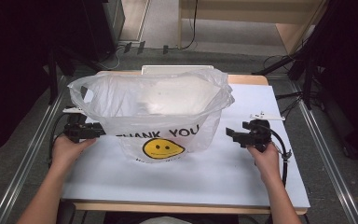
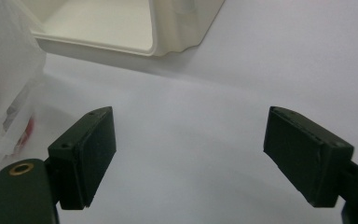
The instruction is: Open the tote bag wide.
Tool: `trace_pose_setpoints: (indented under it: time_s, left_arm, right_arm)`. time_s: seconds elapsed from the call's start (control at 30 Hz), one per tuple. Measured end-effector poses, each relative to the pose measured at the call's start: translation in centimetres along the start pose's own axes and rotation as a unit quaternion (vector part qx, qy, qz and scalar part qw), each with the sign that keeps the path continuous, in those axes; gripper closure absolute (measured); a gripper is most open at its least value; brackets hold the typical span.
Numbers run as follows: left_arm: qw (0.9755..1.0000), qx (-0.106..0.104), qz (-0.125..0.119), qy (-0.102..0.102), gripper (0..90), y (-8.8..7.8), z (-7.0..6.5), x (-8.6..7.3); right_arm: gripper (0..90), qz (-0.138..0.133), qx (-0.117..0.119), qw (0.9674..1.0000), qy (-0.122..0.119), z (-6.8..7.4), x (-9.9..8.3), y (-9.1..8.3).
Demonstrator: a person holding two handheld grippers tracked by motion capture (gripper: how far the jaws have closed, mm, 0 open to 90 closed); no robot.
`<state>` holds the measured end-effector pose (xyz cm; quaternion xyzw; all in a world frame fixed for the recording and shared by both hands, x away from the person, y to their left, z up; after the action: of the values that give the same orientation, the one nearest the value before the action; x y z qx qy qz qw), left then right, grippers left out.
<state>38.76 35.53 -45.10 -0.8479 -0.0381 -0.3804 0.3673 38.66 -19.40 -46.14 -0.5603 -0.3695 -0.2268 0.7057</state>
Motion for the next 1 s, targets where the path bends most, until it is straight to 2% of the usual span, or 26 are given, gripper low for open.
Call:
trace_pose_setpoints:
  time_s: [0.17, 0.43, 0.63, 0.73, 0.83, 1.0]
  left_arm:
    - [1.0000, -0.005, 0.002, -0.003, 42.4, 0.17, 0.02, -0.01]
    - [0.9999, -0.013, 0.004, 0.004, 37.7, 0.44, -0.27, 0.06]
    - [0.9998, -0.017, 0.004, 0.003, 36.9, 0.50, -0.55, 0.11]
    - [0.9998, -0.019, 0.003, 0.011, 36.2, 0.51, -0.68, 0.10]
    - [0.9999, -0.007, 0.005, 0.010, 36.1, 0.70, -0.76, 0.06]
    - [0.9999, -0.007, 0.008, 0.009, 36.2, 0.61, -0.69, -0.08]
  right_arm:
    - [17.4, 0.004, -0.004, 1.0000, -0.005, 0.28, 0.04, 0.11]
    - [17.6, 0.009, 0.024, 0.9996, -0.014, 0.68, 0.04, -0.13]
    - [23.6, 0.001, 0.022, 0.9995, -0.021, 0.87, 0.18, -0.42]
    - [28.1, -0.001, 0.024, 0.9994, -0.025, 0.84, 0.21, -0.48]
    - [31.7, 0.000, 0.032, 0.9992, -0.024, 0.89, 0.21, -0.47]
    - [33.4, 0.004, 0.033, 0.9990, -0.029, 1.05, 0.21, -0.26]
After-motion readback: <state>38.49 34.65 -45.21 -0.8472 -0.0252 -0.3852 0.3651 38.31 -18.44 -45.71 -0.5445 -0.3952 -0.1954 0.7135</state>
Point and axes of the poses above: each handheld gripper's, and its own axes: y roughly forward along the jaws, x roughly out of its top, z roughly to its left, the point moved 3 cm from there along y, roughly forward along the jaws, and after that the axes turned 14 degrees about -x, right-handed, at the moved point
